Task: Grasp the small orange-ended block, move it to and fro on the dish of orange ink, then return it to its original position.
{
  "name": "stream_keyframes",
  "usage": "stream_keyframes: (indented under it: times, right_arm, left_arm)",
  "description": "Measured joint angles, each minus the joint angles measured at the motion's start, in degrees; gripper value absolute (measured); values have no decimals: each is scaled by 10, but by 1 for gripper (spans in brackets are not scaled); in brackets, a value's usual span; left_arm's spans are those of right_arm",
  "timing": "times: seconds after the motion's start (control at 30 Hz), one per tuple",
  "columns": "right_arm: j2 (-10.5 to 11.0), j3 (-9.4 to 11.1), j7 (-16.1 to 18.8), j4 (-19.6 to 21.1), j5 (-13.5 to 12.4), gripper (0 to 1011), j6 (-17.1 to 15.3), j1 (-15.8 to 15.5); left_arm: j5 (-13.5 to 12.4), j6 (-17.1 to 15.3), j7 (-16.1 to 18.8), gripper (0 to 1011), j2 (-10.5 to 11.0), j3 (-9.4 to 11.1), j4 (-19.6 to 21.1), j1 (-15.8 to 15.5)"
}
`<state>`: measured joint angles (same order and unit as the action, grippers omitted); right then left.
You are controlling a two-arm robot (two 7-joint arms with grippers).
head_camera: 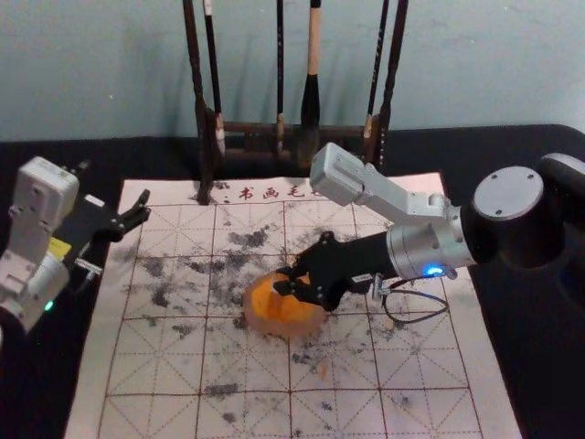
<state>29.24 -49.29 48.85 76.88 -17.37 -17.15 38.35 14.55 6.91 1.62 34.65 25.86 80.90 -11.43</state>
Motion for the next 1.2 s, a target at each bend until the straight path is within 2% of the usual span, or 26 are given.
stream_keyframes:
  times: [0.43,1.2]
  right_arm:
    - [-15,1,-9,-26,4,104,4,12]
    - [-5,19,-23,-22,8,104,-1,6]
  left_arm:
    - [0,0,0,1001,0,0,0,0]
    - [0,0,0,1001,0,0,0,0]
